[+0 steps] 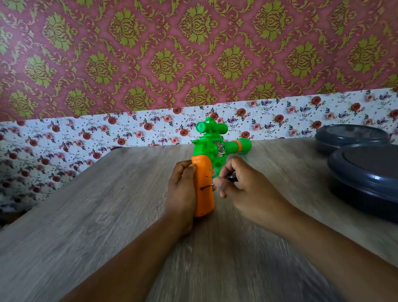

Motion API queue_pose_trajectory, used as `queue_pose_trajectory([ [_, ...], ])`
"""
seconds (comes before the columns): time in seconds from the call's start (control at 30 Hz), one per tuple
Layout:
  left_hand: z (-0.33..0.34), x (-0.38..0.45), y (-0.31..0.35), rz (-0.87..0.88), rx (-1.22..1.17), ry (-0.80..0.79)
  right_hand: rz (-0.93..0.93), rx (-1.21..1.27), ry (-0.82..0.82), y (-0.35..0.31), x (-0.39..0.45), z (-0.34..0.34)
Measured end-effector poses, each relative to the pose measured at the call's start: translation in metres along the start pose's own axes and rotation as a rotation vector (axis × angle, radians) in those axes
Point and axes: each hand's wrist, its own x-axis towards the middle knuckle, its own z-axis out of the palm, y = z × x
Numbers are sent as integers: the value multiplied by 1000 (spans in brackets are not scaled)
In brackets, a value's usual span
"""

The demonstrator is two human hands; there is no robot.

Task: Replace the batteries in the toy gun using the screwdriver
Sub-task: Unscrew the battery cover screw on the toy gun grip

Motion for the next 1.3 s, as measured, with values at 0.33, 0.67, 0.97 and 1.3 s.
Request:
queue_pose_trajectory([
  [0.33, 1, -1, -1, -9, -32, 18, -34, -131, -6, 4, 1, 0],
  [0.67, 0, 2, -2, -16, -22, 31, -12, -21, -12, 7, 0, 1],
  [0.97, 0, 4, -4, 0, -21, 28, -125, -196, 26, 7, 0, 0],
  [1.3, 0, 3, -2, 2, -12, 2, -58, 74, 40, 8, 1, 3],
])
